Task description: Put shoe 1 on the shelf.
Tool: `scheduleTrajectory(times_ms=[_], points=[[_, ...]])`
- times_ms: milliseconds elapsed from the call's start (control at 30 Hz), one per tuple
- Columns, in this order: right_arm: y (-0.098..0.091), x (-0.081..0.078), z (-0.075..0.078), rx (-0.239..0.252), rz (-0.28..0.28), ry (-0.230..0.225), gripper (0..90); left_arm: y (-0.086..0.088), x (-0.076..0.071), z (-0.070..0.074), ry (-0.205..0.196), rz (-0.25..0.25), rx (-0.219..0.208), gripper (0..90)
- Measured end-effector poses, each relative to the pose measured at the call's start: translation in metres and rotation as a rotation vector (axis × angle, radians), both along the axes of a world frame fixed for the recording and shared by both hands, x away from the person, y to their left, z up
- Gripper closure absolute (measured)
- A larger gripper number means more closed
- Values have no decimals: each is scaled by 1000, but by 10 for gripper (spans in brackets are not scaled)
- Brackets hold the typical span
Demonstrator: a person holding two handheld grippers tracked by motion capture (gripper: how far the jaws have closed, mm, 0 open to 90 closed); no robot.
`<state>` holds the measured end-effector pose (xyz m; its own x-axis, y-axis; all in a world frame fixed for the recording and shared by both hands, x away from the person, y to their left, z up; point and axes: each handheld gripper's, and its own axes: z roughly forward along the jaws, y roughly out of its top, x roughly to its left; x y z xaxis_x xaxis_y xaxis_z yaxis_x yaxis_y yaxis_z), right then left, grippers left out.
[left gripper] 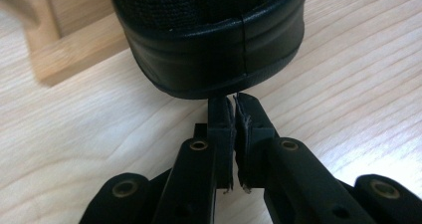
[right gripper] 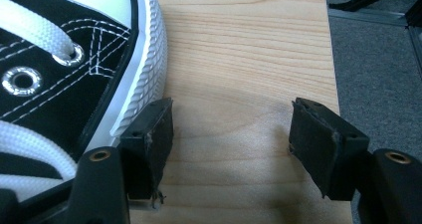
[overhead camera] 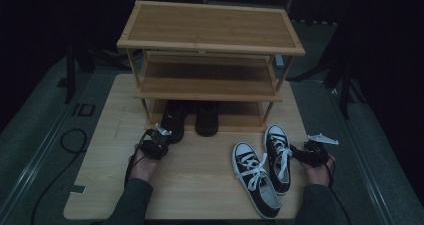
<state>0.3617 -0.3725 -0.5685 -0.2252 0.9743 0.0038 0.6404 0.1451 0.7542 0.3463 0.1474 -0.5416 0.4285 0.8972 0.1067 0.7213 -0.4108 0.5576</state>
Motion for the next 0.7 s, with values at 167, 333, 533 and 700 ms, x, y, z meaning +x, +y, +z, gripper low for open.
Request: scheduleTrajectory(times_ms=[167, 333, 533, 700], points=[[0, 0, 0, 2, -1, 0, 335, -11, 7, 0, 2, -24, 2, 857], [0, 0, 0, 2, -2, 1, 335, -22, 15, -1, 6, -40, 7, 857], [0, 0, 0, 2, -2, 0, 335, -31, 23, -1, 11, -57, 18, 858], [0, 0, 0, 3, -2, 1, 335, -36, 31, -1, 18, -57, 24, 858]])
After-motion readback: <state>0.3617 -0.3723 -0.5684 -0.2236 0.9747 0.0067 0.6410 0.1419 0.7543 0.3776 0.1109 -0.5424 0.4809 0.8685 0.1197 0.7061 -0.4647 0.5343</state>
